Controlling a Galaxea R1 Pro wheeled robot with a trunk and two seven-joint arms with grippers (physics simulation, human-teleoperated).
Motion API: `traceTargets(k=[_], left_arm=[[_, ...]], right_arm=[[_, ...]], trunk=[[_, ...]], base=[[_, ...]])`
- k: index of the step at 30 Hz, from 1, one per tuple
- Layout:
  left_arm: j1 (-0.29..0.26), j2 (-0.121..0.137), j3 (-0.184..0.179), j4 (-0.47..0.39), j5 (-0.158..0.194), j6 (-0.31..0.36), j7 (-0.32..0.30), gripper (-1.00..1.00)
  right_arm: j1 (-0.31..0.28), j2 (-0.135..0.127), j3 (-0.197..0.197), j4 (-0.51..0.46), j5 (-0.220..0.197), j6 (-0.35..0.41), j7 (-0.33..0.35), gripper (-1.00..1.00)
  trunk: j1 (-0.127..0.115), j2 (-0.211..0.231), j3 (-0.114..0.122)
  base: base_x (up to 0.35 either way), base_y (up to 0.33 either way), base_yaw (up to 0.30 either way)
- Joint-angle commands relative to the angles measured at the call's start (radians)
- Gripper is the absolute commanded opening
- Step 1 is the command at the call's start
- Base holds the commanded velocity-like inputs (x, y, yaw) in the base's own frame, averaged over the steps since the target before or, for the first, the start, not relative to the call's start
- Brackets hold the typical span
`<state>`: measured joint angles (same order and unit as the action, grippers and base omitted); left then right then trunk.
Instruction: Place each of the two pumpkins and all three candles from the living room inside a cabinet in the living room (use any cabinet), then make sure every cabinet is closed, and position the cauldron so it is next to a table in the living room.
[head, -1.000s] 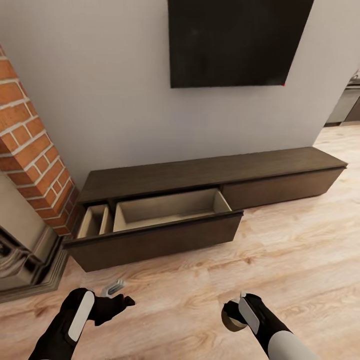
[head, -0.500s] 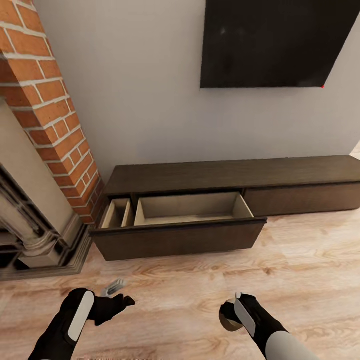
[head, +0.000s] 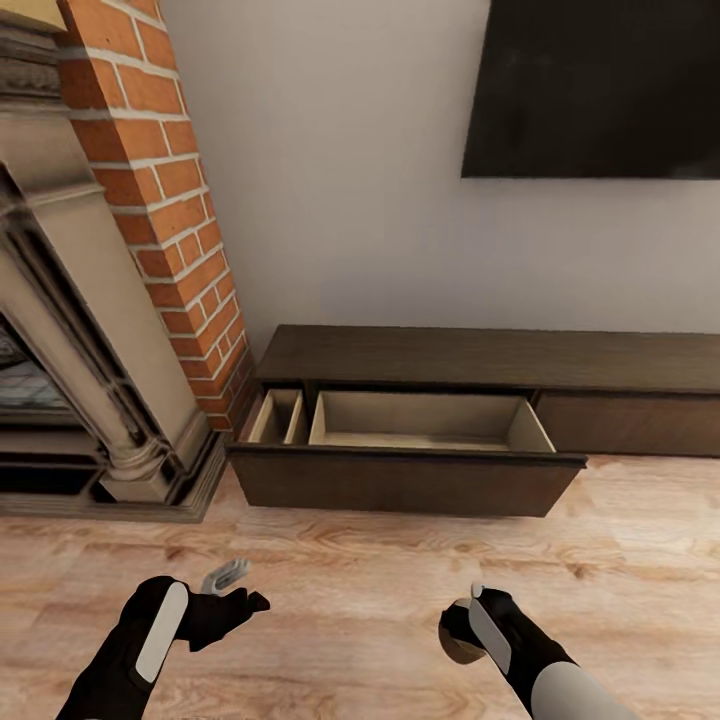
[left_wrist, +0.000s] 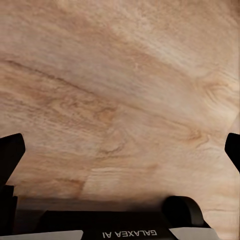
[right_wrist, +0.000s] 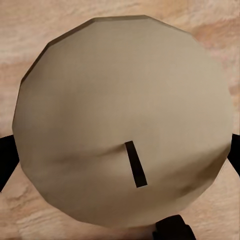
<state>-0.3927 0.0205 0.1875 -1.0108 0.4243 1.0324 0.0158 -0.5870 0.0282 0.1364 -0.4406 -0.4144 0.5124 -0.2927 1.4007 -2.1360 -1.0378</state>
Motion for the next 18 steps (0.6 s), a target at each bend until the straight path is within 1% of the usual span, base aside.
traceTargets(k=[1,18], left_arm=[[0.0,0.0,0.0,0.0,0.0,0.0,0.0,1.0],[0.0,0.0,0.0,0.0,0.0,0.0,0.001,1.0]], right_arm=[[0.0,0.0,0.0,0.0,0.0,0.0,0.0,-1.0],[0.001,0.001,0.0,0.002,0.0,-0.003,0.0,-1.0]], trunk=[[0.0,0.0,0.0],[0.0,0.0,0.0]], base=[[0.0,0.0,0.282],[0.0,0.0,0.282]])
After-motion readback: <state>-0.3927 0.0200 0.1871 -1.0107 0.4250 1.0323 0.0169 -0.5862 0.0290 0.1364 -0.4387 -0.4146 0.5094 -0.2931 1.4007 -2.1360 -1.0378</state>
